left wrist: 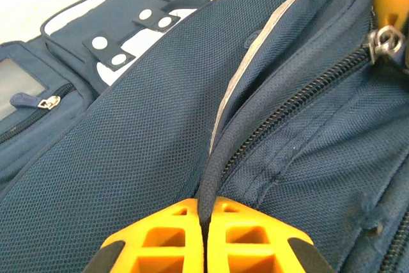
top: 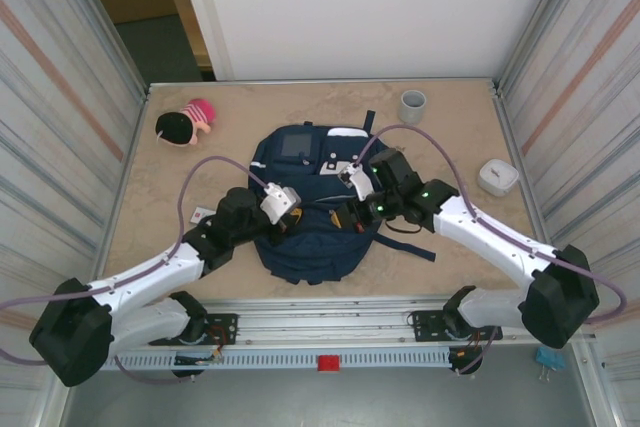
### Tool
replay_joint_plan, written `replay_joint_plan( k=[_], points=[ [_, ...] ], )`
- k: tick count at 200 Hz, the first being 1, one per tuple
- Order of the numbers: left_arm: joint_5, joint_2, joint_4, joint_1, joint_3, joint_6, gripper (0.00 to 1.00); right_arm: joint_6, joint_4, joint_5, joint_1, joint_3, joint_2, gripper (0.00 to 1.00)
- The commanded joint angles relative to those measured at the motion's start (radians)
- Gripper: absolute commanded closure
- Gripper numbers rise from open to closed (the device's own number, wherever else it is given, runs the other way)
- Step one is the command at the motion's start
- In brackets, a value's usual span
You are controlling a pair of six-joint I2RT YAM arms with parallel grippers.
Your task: Pack books, pencil case, and school supplies into a backpack
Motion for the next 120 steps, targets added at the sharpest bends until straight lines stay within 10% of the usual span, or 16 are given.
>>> replay_joint_plan(
  k=[1,70,120],
  points=[
    [-0.002,0.000,0.139,-0.029,0.080,0.011,1.00,0.120,0.130,-0.041,0.098,0.043,0.041,1.00],
    [-0.029,-0.073,0.101,-0.025,0.038,0.082,1.00,0.254,0.144,0.019,0.004,-0.073,-0.129,0.53],
    [0.024,-0.088,0.097,0.000,0.009,0.101,1.00,0.477,0.221,-0.018,-0.173,-0.236,-0.307,0.43]
  ],
)
